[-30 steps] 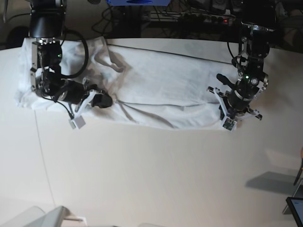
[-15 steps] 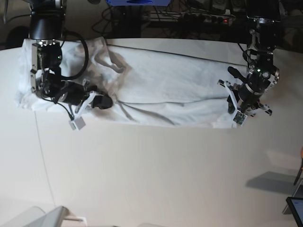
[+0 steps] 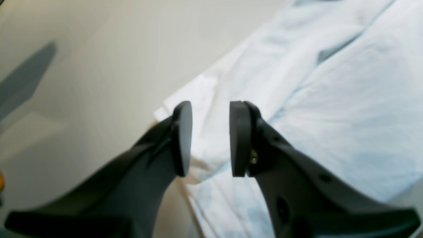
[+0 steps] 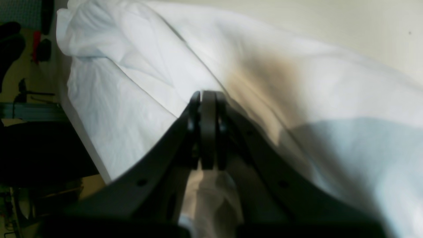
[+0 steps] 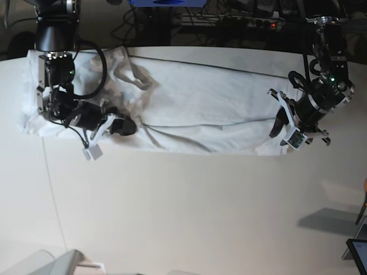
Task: Fold the T-shirt properly
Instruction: 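Release the fabric and raise both grippers away from the shirt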
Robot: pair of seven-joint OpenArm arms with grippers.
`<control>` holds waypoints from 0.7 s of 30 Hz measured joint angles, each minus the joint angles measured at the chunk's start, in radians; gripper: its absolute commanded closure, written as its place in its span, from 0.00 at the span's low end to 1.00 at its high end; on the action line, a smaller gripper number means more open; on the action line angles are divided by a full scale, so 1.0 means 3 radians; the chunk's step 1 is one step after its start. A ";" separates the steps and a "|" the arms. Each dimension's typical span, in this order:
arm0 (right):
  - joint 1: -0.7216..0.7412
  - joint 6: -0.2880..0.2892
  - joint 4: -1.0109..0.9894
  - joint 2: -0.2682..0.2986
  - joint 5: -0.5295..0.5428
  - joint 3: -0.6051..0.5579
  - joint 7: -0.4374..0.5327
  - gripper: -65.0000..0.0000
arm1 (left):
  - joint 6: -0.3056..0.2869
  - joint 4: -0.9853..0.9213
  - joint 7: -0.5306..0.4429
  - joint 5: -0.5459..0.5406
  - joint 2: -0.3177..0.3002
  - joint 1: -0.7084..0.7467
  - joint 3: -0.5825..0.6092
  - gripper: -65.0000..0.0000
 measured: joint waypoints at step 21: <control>-0.0446 -0.0062 0.1298 -0.0013 -0.0075 0.0072 -0.0210 1.00 | -0.0009 -0.0018 -0.0011 0.0497 0.0570 0.0154 -0.0407 1.00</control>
